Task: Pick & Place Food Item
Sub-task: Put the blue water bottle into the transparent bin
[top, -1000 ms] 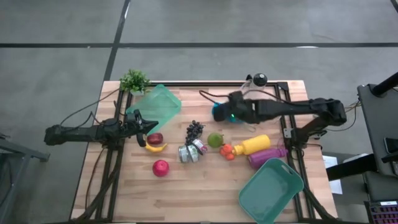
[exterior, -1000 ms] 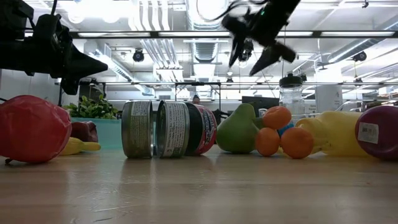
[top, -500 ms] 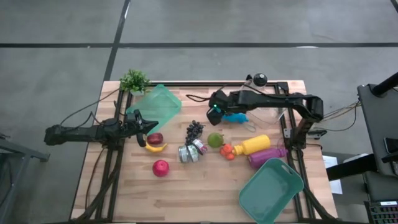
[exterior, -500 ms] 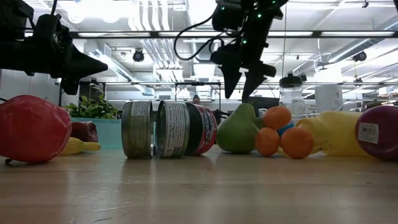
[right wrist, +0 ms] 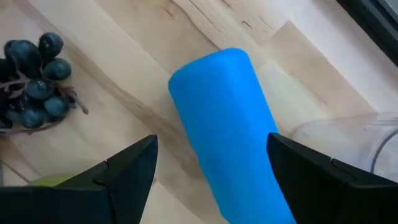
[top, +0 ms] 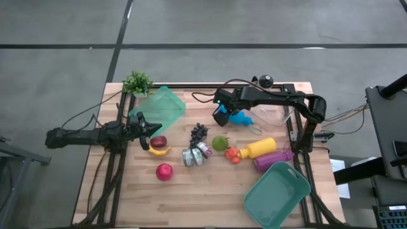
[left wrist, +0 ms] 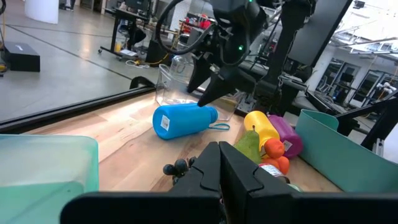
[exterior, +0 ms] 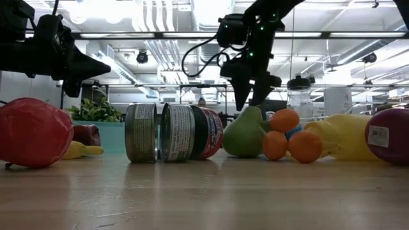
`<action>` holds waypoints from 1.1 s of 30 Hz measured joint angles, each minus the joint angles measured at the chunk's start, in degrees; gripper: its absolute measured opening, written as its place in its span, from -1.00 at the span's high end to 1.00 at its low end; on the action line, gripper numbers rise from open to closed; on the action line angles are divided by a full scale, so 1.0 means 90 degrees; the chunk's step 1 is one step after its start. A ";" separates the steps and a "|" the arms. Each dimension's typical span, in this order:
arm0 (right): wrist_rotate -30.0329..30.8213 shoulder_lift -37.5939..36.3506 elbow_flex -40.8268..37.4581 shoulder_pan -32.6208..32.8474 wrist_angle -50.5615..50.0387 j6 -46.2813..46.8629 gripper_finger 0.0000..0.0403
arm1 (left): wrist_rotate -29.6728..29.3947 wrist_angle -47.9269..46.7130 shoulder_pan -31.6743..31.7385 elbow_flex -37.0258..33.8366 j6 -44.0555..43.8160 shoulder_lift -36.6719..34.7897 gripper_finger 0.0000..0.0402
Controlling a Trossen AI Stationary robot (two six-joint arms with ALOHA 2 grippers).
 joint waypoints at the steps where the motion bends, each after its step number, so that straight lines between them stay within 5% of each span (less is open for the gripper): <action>1: -0.0047 0.0000 -0.0002 -0.0022 0.0002 -0.0061 -0.49 | 0.0000 0.0000 -0.0001 -0.0001 0.0000 0.0000 0.99; 24: -0.1263 -0.0017 -0.0639 -0.0390 0.0742 -0.0566 -0.49 | 0.0000 0.0000 0.0000 0.0001 0.0000 0.0000 0.99; 33: -0.2695 -0.0134 -0.0447 0.0013 0.0873 -0.0189 -0.49 | 0.0000 0.0000 0.0000 -0.0001 0.0000 0.0000 0.99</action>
